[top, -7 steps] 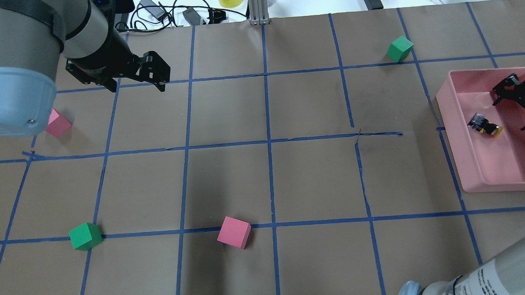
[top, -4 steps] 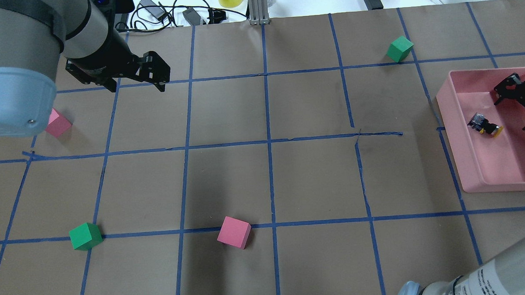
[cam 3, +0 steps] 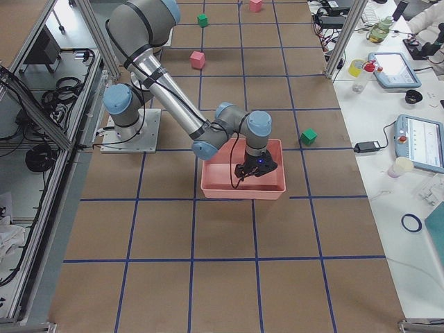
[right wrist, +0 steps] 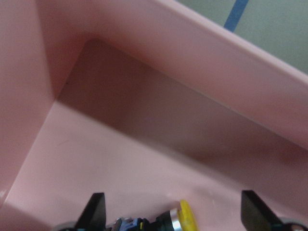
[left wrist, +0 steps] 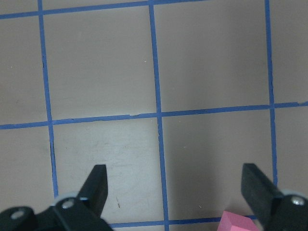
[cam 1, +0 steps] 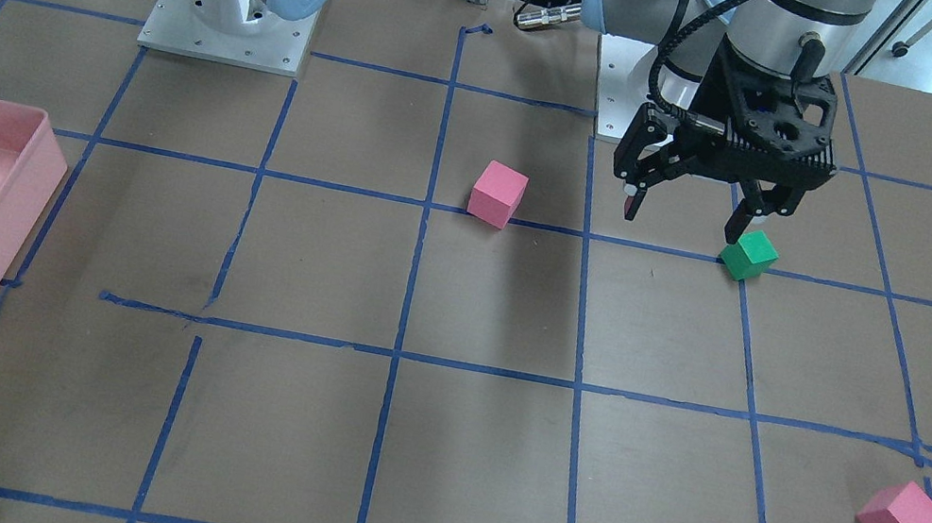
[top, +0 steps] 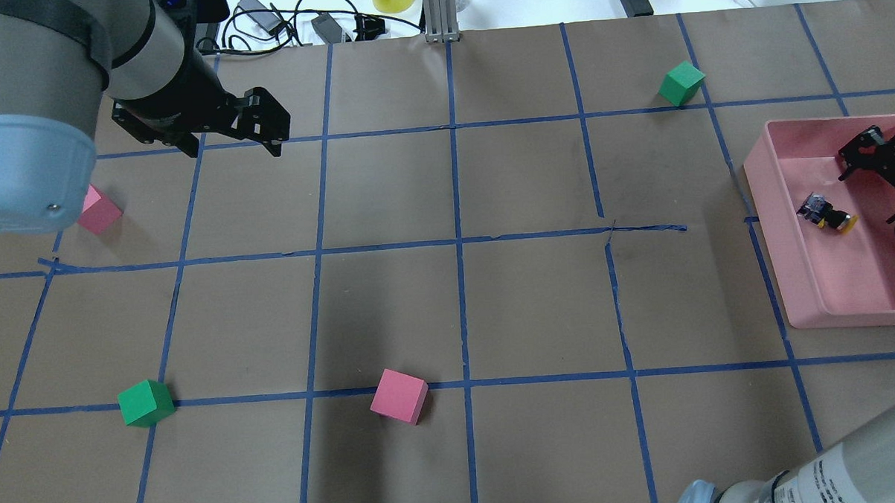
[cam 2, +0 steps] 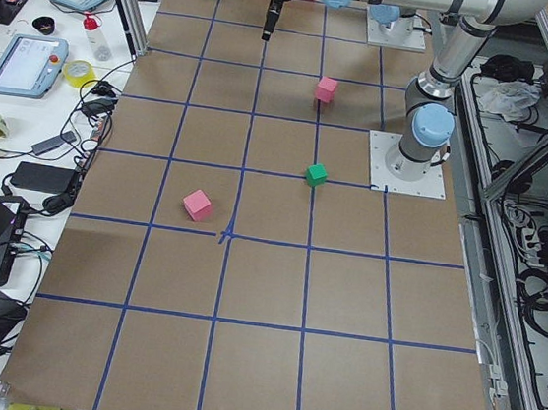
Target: Align button upright
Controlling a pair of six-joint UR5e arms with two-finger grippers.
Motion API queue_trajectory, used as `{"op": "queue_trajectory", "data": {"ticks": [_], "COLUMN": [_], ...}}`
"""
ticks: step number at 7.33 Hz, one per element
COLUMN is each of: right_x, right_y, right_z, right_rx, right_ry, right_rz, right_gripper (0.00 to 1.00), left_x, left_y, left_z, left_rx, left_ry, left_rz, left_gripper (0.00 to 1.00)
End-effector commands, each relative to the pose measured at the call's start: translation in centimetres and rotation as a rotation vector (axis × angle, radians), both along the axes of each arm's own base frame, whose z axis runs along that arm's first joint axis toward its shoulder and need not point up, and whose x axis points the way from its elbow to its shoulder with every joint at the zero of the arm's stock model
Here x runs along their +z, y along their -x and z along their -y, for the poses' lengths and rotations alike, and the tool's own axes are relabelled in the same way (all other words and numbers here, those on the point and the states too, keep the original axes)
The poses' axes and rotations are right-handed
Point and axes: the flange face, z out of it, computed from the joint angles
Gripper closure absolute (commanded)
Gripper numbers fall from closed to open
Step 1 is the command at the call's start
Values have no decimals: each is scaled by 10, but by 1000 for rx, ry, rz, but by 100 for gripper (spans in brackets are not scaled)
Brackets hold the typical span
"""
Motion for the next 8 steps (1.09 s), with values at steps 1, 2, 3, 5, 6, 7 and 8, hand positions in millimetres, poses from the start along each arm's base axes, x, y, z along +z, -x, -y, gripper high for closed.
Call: {"op": "queue_trajectory", "data": {"ticks": [1, 2, 3, 5, 6, 7, 8], "right_x": [2, 9, 11, 10, 9, 9, 10], "right_y": [-2, -1, -1, -2, -2, -4, -11], "right_z": [-1, 0, 1, 1, 0, 0, 4], "right_rx": [57, 176, 311, 569, 681, 801, 886], "right_ry": [-12, -12, -16, -45, -56, -70, -61], "right_rz": [1, -9, -12, -16, -18, -15, -11], "right_gripper": [0, 0, 0, 0, 0, 0, 0], "left_x": [0, 0, 0, 0, 0, 0, 0], "left_y": [0, 0, 0, 0, 0, 0, 0], "left_z": [0, 0, 0, 0, 0, 0, 0], "left_rx": [0, 0, 0, 0, 0, 0, 0], "left_ry": [0, 0, 0, 0, 0, 0, 0], "left_rz": [0, 0, 0, 0, 0, 0, 0], "left_gripper": [0, 0, 0, 0, 0, 0, 0]}}
